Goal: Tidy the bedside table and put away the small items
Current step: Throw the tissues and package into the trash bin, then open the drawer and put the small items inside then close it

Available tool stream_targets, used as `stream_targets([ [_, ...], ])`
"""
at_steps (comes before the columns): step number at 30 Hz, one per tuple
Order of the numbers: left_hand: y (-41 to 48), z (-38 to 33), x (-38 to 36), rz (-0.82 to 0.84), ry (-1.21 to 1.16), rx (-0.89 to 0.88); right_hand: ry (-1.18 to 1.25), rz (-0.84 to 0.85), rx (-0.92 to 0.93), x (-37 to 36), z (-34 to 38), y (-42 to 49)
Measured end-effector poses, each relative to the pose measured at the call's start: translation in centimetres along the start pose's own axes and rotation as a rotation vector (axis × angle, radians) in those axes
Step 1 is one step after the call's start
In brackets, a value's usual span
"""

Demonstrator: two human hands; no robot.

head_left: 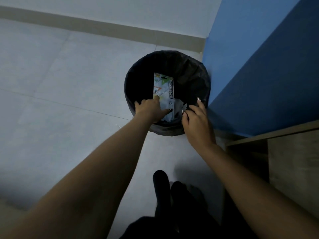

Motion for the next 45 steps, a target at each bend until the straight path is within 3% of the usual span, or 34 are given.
stream_targets([
  [9, -0.4, 0.1, 0.9, -0.066, -0.029, -0.03, -0.015, 0.082, 0.007, 1.1, 0.2, -0.3],
  [16, -7.9, 0.1, 3.6, -0.099, -0.027, -0.036, -0.019, 0.097, -0.06, 6.6, 2.7, -5.2],
  [29, -29.1, -3.5, 6.3, -0.259, -0.065, -0.227, -0.056, -0.145, -0.203, 18.3, 5.0, -25.8],
  [34, -37.0, -6.5, 4.4, -0.198, 0.001, -0.318, 0.006, -0.213, -0.303, 20.2, 3.7, -35.7],
  [39, -40.9, -11.7, 5.3, -0.218, -0.006, -0.438, 0.018, -0.339, -0.404, 23.7, 0.9, -43.1],
  [45, -41.7, -17.9, 1.0, -0.119, 0.059, -0.52, -0.037, -0.434, -0.559, 22.2, -4.3, -49.5],
])
Point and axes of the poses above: each hand's wrist, its own y-axis towards the middle knuckle, its own x-axis out of the back of the hand, z = x × y, the point moved 5 cm from there along y, towards the middle knuckle, and after that the axes turned 10 degrees about z, right-handed, at the moved point
